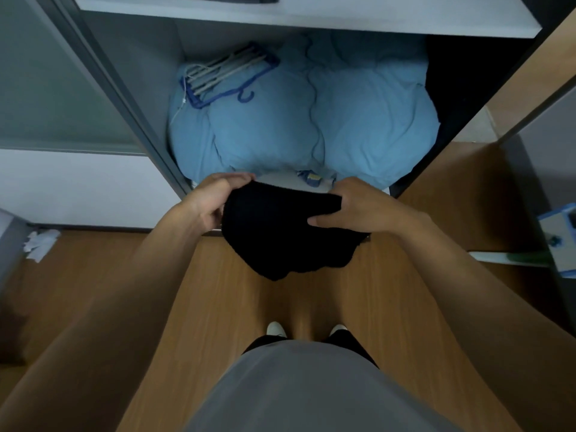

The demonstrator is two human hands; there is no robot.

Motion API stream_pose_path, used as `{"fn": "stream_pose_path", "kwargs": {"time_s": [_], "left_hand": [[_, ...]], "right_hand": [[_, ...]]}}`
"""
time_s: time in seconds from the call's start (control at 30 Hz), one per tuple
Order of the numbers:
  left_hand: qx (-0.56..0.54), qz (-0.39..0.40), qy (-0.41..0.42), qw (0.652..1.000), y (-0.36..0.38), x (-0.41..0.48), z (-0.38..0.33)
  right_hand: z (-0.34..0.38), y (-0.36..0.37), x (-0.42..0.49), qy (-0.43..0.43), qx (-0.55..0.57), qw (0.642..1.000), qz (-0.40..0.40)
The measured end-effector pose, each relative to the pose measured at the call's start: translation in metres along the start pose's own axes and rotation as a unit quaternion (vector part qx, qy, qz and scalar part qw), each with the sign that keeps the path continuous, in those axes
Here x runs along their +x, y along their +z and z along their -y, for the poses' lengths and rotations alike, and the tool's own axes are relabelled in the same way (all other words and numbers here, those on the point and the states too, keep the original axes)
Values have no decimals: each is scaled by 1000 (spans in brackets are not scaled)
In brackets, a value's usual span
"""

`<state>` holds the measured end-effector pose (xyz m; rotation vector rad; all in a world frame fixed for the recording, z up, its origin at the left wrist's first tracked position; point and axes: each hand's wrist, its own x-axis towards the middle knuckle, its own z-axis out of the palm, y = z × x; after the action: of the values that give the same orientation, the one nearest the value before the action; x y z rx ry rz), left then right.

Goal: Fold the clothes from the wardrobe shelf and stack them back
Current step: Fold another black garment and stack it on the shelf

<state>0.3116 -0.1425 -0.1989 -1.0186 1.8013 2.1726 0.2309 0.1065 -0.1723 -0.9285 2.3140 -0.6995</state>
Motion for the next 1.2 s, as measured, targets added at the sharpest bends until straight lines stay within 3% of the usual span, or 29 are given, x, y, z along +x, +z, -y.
{"fn": "stream_pose_path", "kwargs": {"time_s": [0.1, 0.17, 0.3, 0.5, 0.67, 0.7, 0.77, 0.87, 0.97, 1.0, 1.03, 1.13, 1.2], "left_hand": [[-100, 132, 96, 982, -17, -3, 10], [-70, 214, 119, 967, -21, -6, 20], [100, 227, 119, 961, -7, -6, 32], [6, 283, 53, 958, 13, -4, 41], [-18, 227, 3, 974, 18, -2, 35], [-39, 213, 3, 976, 19, -3, 33], [-89, 190, 18, 978, 19, -4, 29], [-153, 150, 22, 976, 20, -5, 24], [-198, 121, 3, 973, 23, -6, 17], [-203, 116, 0, 972, 23, -5, 14], [-203, 114, -1, 973, 23, -5, 10], [-167, 100, 21, 981, 17, -3, -1], [-124, 106, 42, 986, 7, -1, -5]], "right_hand": [[2, -9, 0, 26, 193, 981, -18], [1, -13, 2, 26, 267, 963, -11], [2, -18, 7, 31, 359, 933, 3], [9, -21, 6, 59, 525, 849, -16], [12, -38, 5, 75, 551, 831, 7], [10, -42, 5, 98, 569, 816, 2], [2, -46, 5, 137, 643, 753, -20], [-15, -35, 2, 93, 744, 659, -53], [-22, -10, -1, 44, 796, 603, 24], [-21, -2, 0, 42, 791, 608, 49], [-21, 7, 2, 53, 764, 641, 56], [-16, 17, 13, 119, 572, 812, -3], [-12, 12, 20, 172, 476, 861, -50]]}}
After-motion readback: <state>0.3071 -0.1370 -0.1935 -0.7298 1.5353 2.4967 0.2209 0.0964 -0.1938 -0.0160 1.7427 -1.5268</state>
